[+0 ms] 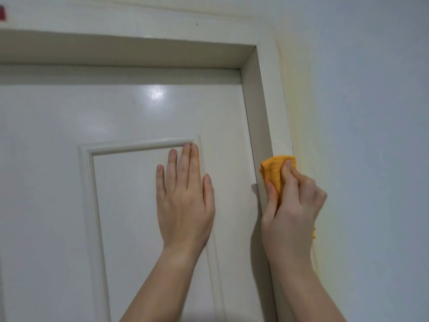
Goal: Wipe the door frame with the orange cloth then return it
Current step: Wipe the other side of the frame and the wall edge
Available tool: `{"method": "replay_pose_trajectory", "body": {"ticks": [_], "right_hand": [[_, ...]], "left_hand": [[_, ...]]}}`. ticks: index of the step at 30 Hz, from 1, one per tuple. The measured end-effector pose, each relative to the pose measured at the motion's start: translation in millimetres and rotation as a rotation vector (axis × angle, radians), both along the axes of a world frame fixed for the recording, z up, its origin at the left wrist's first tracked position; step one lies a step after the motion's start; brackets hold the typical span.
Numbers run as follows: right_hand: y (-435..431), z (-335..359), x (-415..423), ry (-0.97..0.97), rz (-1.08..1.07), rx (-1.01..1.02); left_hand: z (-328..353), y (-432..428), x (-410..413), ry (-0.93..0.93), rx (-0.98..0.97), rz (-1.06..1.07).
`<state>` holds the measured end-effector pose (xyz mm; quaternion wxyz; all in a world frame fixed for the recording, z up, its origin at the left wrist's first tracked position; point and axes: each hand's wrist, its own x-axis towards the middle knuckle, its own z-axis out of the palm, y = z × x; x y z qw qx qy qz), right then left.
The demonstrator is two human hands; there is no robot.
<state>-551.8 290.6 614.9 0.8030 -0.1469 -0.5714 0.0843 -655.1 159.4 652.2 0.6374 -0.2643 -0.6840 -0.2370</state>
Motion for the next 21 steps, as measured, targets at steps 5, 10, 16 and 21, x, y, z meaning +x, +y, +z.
{"method": "replay_pose_trajectory", "body": {"ticks": [5, 10, 16, 21], "right_hand": [[10, 69, -5, 0.015, -0.104, 0.056], [16, 134, -6, 0.031, -0.104, 0.080], [20, 194, -1, 0.016, -0.067, 0.162], [29, 226, 7, -0.005, 0.029, 0.282]], "left_hand": [[29, -18, -6, 0.016, -0.008, 0.017], [54, -52, -19, 0.007, 0.036, 0.081], [68, -100, -32, -0.007, 0.100, 0.095], [72, -140, -45, -0.023, 0.098, 0.087]]}}
